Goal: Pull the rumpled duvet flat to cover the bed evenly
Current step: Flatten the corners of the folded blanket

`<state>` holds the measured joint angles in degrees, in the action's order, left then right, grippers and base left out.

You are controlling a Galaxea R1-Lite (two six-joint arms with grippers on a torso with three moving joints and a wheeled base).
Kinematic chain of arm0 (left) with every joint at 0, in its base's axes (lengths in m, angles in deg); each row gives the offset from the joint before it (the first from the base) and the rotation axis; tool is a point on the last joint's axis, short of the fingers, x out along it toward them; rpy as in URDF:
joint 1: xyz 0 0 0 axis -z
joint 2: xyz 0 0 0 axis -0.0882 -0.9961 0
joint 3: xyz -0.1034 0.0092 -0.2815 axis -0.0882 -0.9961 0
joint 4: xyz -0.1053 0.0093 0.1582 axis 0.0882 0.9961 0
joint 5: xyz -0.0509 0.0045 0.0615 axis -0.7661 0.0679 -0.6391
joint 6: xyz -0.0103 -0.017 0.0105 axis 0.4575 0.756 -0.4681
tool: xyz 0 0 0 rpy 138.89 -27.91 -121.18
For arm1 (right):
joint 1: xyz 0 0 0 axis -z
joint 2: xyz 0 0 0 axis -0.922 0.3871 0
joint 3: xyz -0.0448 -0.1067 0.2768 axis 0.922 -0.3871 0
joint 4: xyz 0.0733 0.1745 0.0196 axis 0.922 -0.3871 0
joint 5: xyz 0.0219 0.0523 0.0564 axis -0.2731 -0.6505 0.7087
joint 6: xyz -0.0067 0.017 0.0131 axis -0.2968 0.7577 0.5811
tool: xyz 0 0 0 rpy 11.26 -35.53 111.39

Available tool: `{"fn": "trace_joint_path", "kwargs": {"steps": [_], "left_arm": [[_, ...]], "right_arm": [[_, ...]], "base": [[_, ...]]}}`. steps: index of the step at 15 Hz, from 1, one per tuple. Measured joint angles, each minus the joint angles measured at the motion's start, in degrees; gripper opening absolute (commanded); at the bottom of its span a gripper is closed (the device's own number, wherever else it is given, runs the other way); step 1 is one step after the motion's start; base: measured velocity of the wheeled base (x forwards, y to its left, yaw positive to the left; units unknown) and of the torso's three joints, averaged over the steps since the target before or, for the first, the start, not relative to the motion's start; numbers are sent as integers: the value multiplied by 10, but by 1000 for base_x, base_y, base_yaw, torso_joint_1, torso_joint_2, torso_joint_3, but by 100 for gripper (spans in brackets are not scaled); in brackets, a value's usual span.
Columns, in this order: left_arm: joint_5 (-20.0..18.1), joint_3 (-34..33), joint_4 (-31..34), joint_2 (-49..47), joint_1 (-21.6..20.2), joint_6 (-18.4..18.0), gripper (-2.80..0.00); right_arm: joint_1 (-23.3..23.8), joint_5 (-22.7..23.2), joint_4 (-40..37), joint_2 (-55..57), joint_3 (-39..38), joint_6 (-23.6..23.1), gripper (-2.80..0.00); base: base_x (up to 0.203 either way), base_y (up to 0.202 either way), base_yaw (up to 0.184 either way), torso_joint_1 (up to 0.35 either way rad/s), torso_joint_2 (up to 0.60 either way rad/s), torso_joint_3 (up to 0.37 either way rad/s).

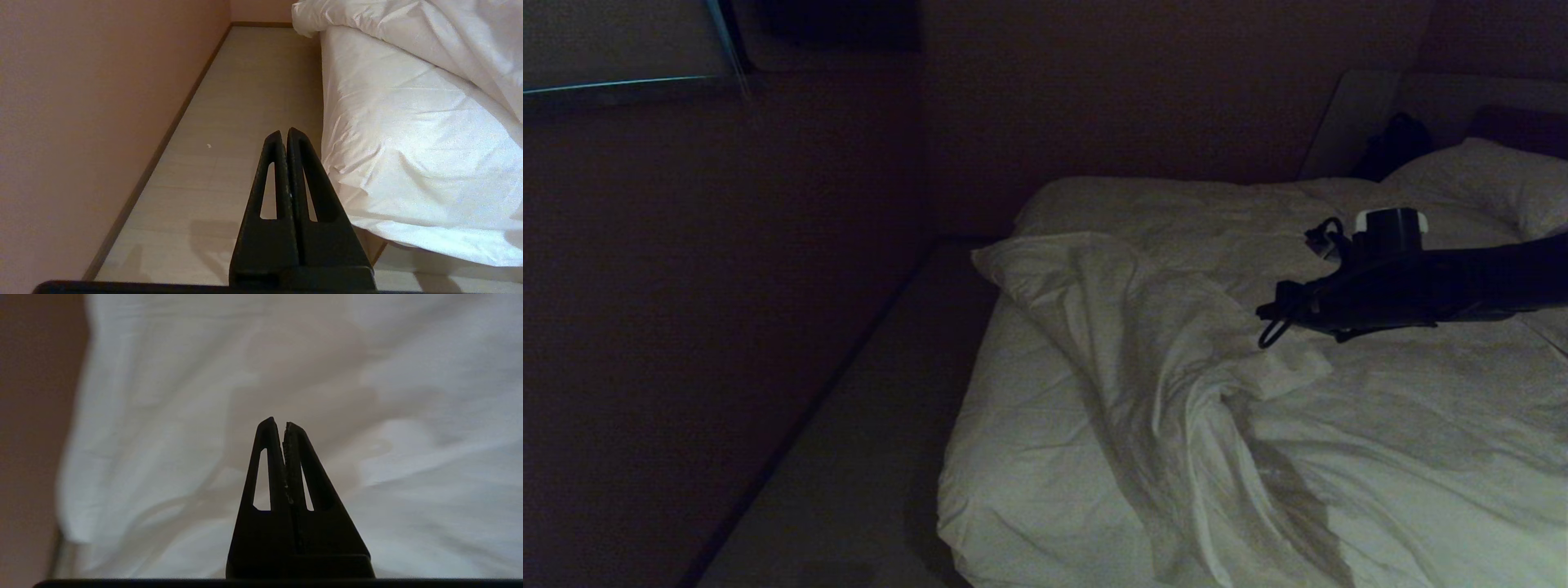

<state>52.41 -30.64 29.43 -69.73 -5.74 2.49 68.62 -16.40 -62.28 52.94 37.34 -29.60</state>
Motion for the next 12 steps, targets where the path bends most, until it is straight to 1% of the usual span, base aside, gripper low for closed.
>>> {"fn": "trace_joint_path", "kwargs": {"steps": [4,8,12], "left_arm": [[0,0,0,0,0,0,-280],[0,0,0,0,0,0,-280],[0,0,0,0,0,0,-280]], "right_arm": [[15,-27,0,16,10,-32,-280],[23,-44,1,29,17,-43,-280],[32,-82,1,65,49,-45,-280]], "base": [[0,0,0,0,0,0],[0,0,0,0,0,0],[0,0,0,0,0,0]]}}
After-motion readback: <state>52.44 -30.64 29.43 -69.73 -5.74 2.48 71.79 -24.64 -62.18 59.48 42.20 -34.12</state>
